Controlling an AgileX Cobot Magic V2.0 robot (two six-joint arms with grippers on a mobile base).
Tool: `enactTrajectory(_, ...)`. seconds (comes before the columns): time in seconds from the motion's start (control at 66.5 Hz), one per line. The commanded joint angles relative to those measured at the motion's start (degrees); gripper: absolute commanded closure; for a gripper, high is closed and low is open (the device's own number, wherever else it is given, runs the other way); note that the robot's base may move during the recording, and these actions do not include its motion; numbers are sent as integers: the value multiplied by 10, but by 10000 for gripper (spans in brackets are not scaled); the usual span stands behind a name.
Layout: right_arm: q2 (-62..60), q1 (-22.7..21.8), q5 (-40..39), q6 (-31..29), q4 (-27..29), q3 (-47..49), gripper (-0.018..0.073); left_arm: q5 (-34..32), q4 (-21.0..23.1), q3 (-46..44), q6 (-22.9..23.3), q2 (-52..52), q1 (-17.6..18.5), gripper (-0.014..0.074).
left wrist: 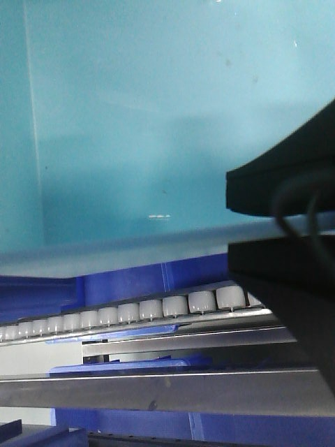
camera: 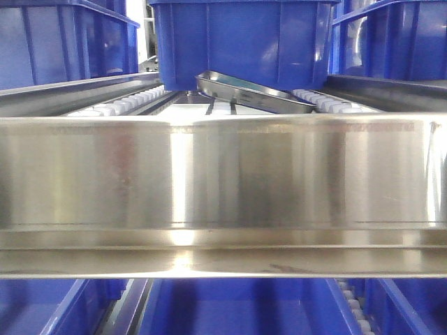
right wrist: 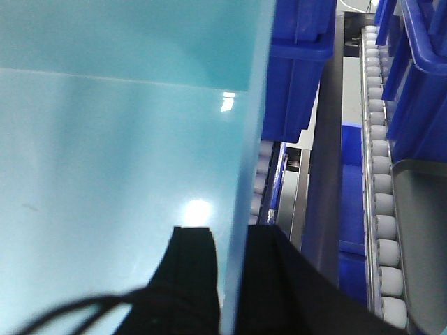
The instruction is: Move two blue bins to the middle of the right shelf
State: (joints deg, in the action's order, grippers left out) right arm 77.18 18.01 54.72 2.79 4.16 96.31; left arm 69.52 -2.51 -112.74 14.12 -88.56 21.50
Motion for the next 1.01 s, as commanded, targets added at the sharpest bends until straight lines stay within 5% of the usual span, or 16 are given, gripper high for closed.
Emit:
enactTrajectory(0.0, -6, -2, -29, -11, -8, 7, 712, -17, 13, -7, -5, 8, -2, 708)
enactTrajectory(0.992, -6, -2, -29, -11, -8, 7, 712, -17, 13, -7, -5, 8, -2, 708)
